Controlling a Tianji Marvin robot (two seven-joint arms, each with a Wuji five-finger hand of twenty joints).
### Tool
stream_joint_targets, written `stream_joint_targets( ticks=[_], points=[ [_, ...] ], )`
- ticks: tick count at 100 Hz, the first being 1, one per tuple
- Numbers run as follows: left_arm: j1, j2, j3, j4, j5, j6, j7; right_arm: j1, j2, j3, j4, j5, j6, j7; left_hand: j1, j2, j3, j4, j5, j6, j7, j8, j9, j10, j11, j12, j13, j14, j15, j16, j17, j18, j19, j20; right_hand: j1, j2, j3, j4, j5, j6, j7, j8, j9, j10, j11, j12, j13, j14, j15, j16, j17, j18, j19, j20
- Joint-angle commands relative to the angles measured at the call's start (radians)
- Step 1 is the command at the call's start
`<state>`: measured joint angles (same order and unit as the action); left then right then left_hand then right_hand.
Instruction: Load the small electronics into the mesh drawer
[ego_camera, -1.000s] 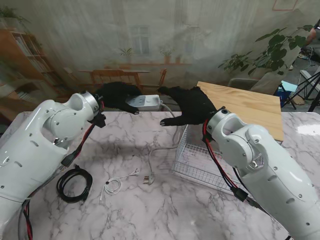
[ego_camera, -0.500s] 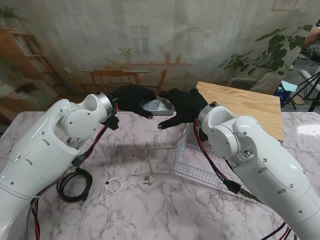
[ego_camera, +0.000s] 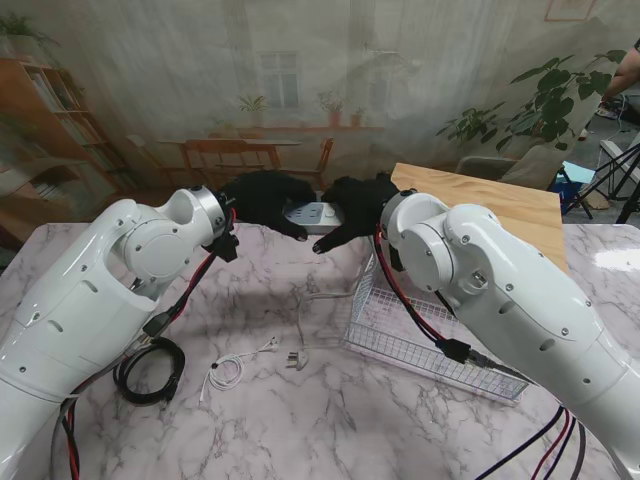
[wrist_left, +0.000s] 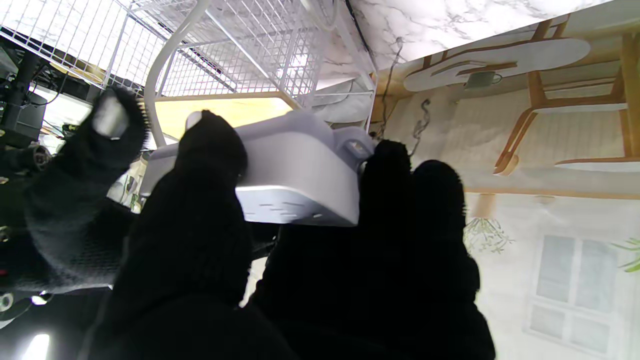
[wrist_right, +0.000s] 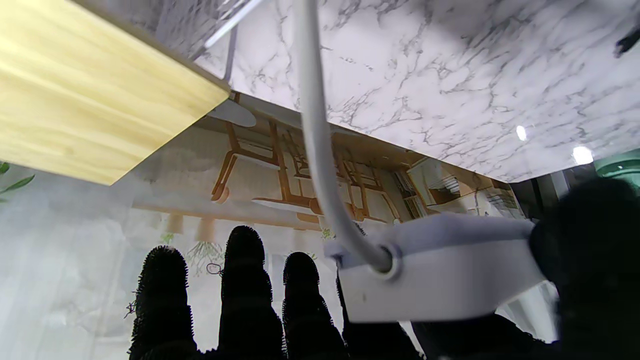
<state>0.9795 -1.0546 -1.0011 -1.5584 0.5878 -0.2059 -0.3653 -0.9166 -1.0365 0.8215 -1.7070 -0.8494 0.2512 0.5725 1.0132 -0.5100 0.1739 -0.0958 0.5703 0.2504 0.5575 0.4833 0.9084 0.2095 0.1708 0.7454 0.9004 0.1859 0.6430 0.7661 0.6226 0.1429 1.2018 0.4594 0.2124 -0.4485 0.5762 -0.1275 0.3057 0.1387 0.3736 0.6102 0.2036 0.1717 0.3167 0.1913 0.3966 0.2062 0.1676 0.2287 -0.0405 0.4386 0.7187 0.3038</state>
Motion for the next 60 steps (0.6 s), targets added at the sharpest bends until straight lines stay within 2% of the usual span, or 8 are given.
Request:
stream_joint_targets(
  ticks=[1, 16, 29, 32, 37, 43, 54, 60],
  points=[
    [-0.003, -0.003, 0.001, -0.005, -0.008, 0.007, -0.01, 0.003, -0.007, -0.013, 0.021, -0.005, 0.008, -0.013, 0.218, 0.142, 0.211, 0.102, 0.137, -0.245, 0.232, 0.048, 0.117, -0.126, 0.086, 0.059, 0.034, -0.004, 0.04, 0.01, 0.026, -0.082, 0.031, 0.026, 0.06, 0.055, -0.082, 0.015, 0.046, -0.055, 0.067, 0.064, -0.033, -0.013, -0.016, -0.008, -0.03, 0.006, -0.088, -0.007, -0.034, 0.057, -0.016, -0.026],
    [-0.002, -0.002, 0.001, -0.009, -0.007, 0.006, -0.013, 0.024, -0.009, -0.044, 0.04, -0.005, 0.005, -0.017, 0.218, 0.142, 0.212, 0.102, 0.136, -0.244, 0.231, 0.046, 0.117, -0.125, 0.084, 0.06, 0.034, -0.005, 0.039, 0.011, 0.026, -0.082, 0.031, 0.028, 0.212, 0.138, -0.196, 0.043, 0.109, -0.137, 0.196, 0.139, -0.029, -0.02, 0.026, 0.01, -0.021, -0.002, -0.086, -0.005, -0.038, 0.06, -0.016, -0.043],
    [-0.005, -0.004, 0.005, -0.007, -0.013, 0.005, -0.011, 0.034, -0.011, -0.062, 0.053, -0.005, -0.001, -0.026, 0.218, 0.143, 0.212, 0.101, 0.135, -0.245, 0.231, 0.046, 0.116, -0.126, 0.083, 0.061, 0.033, -0.004, 0.039, 0.012, 0.026, -0.083, 0.031, 0.029, 0.418, 0.262, -0.372, 0.076, 0.181, -0.204, 0.335, 0.201, -0.019, -0.021, 0.164, 0.064, 0.006, -0.014, -0.068, 0.006, -0.038, 0.059, -0.013, -0.056],
    [-0.006, -0.004, 0.007, -0.007, -0.013, 0.005, -0.011, 0.033, -0.013, -0.063, 0.055, -0.003, -0.001, -0.035, 0.218, 0.143, 0.212, 0.101, 0.135, -0.244, 0.232, 0.046, 0.116, -0.125, 0.083, 0.061, 0.033, -0.004, 0.039, 0.012, 0.026, -0.083, 0.031, 0.029, 0.516, 0.306, -0.498, 0.088, 0.197, -0.23, 0.393, 0.179, -0.01, -0.021, 0.192, 0.072, 0.014, -0.017, -0.061, 0.013, -0.038, 0.058, -0.011, -0.062],
    [-0.007, -0.004, 0.009, -0.007, -0.014, 0.005, -0.011, 0.032, -0.015, -0.064, 0.057, 0.0, -0.002, -0.045, 0.217, 0.146, 0.212, 0.101, 0.133, -0.244, 0.23, 0.045, 0.115, -0.125, 0.083, 0.061, 0.033, -0.004, 0.039, 0.013, 0.026, -0.083, 0.031, 0.029, 0.587, 0.319, -0.525, 0.094, 0.21, -0.284, 0.509, 0.162, 0.012, -0.024, 0.225, 0.093, 0.029, -0.022, -0.045, 0.024, -0.038, 0.055, -0.012, -0.069],
    [-0.007, -0.005, 0.011, -0.005, -0.012, 0.005, -0.008, 0.027, -0.016, -0.06, 0.056, 0.0, -0.008, -0.056, 0.217, 0.151, 0.211, 0.1, 0.128, -0.24, 0.227, 0.044, 0.11, -0.123, 0.082, 0.061, 0.03, -0.005, 0.038, 0.013, 0.022, -0.084, 0.03, 0.03, 0.635, 0.326, -0.484, 0.092, 0.254, -0.35, 0.62, 0.165, 0.043, -0.029, 0.265, 0.128, 0.049, -0.029, -0.019, 0.043, -0.038, 0.054, -0.011, -0.074],
    [0.0, -0.007, 0.008, 0.0, -0.012, 0.007, 0.002, 0.015, -0.017, -0.044, 0.053, -0.006, -0.043, -0.073, 0.203, 0.193, 0.089, 0.114, 0.076, -0.203, 0.158, 0.025, 0.018, -0.1, 0.095, 0.004, -0.043, 0.01, -0.024, -0.004, -0.043, -0.064, -0.026, 0.028, 0.541, 0.279, -0.151, 0.015, 0.395, -0.381, 0.685, 0.222, 0.117, -0.041, 0.319, 0.222, 0.086, -0.041, 0.046, 0.094, -0.03, 0.044, -0.004, -0.086],
    [0.007, -0.009, 0.003, 0.003, -0.021, 0.007, 0.015, 0.012, -0.016, -0.036, 0.049, -0.011, -0.059, -0.072, 0.124, 0.227, -0.007, 0.124, 0.022, -0.179, 0.038, 0.024, -0.187, -0.062, 0.216, -0.225, -0.167, 0.039, -0.106, -0.049, -0.154, -0.041, -0.112, 0.024, 0.511, 0.252, -0.054, 0.003, 0.437, -0.341, 0.696, 0.234, 0.157, -0.051, 0.345, 0.264, 0.107, -0.047, 0.09, 0.121, -0.021, 0.038, 0.005, -0.086]
  ],
)
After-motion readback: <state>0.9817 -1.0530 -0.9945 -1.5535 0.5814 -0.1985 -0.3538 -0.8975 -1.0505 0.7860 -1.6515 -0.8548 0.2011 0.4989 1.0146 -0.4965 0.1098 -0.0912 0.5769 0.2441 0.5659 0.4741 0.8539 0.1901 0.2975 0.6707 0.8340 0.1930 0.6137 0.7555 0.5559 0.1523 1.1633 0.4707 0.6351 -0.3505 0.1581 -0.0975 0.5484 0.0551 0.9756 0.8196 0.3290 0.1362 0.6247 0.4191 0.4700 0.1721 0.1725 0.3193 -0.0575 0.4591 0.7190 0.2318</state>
